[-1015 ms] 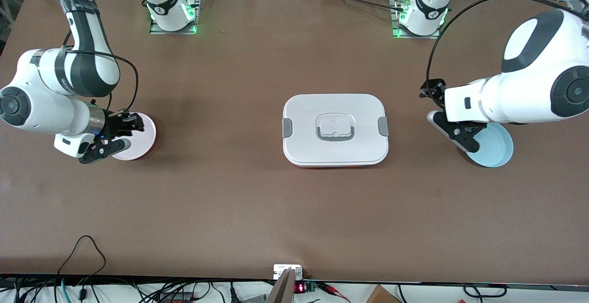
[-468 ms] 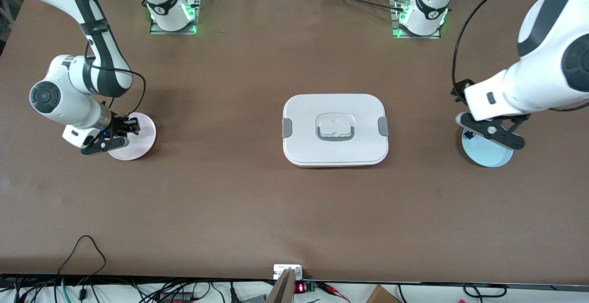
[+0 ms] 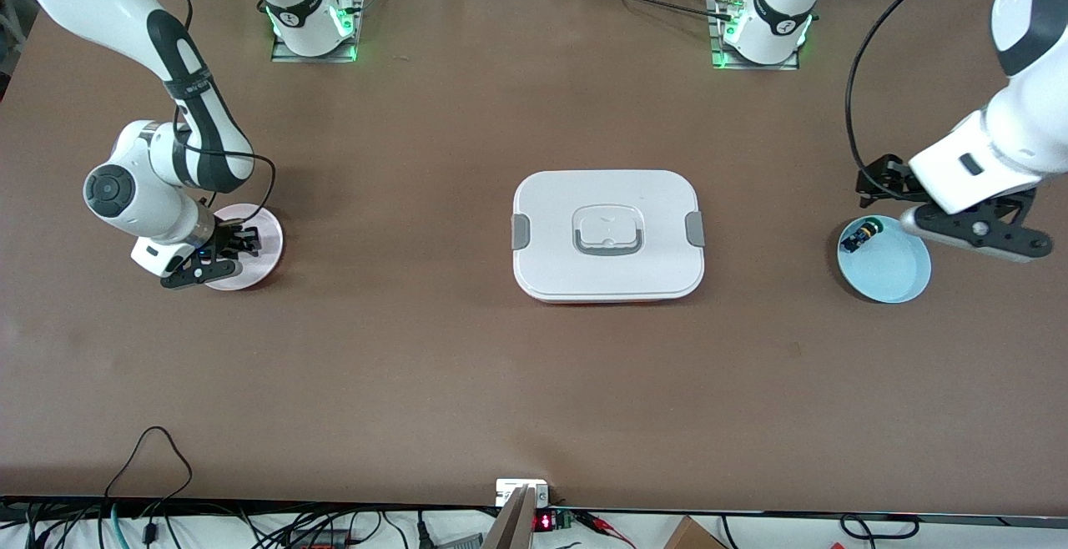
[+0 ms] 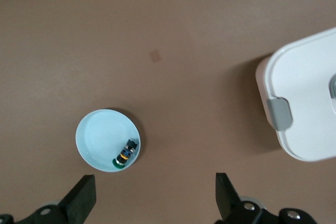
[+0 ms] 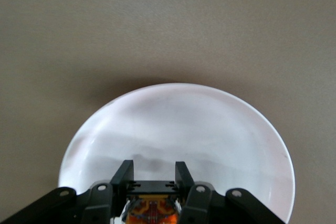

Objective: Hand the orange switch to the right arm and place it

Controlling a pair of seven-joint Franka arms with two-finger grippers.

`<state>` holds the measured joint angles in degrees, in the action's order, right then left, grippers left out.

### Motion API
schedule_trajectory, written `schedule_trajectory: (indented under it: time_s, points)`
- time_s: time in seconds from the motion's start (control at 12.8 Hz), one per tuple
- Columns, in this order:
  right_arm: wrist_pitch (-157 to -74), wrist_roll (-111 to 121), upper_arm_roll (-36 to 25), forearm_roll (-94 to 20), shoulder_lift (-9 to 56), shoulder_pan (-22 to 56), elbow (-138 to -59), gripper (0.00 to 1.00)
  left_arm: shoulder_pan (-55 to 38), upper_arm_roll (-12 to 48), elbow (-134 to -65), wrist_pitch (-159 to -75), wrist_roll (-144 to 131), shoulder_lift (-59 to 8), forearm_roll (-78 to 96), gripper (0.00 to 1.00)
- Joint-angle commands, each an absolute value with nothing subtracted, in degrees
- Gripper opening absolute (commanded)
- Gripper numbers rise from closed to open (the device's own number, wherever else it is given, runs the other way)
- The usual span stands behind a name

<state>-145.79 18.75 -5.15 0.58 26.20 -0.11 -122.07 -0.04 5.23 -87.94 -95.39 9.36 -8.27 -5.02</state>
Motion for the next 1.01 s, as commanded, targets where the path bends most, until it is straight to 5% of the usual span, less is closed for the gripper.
schedule_trajectory:
  time_s: [0.0, 0.08, 0.16, 0.23, 0.62, 0.94]
  points:
    - [-147.4, 18.6, -4.6, 1.7, 27.6, -1.4, -121.1, 0.01, -1.5, 3.1, -103.3, -104.4, 4.1, 2.1, -3.8, 1.0]
    - [-147.4, 18.7, -4.6, 1.7, 27.7, -1.4, -120.8, 0.05, -1.4, 3.1, -104.8, -105.1, -4.5, 2.7, -4.1, 1.0]
    - [-147.1, 18.7, -4.6, 1.7, 27.7, -1.5, -120.3, 0.3, -1.0, 3.3, -104.9, -104.5, -5.8, 2.6, -4.2, 1.0]
    - [-147.0, 18.7, -4.5, 1.6, 27.4, -1.5, -119.9, 0.99, -0.7, 3.3, -103.6, -103.8, -3.5, 1.4, -4.1, 1.0]
    - [-142.1, 18.3, -4.6, 0.9, 22.5, -2.3, -119.3, 1.0, -0.6, 3.3, -102.2, -103.3, 1.1, 0.4, -3.4, 1.0]
    - [-131.6, 15.8, -4.6, -1.8, 11.4, -2.0, -119.3, 1.0, 4.5, 3.3, -100.8, -98.8, 1.6, -0.7, 3.1, 1.0]
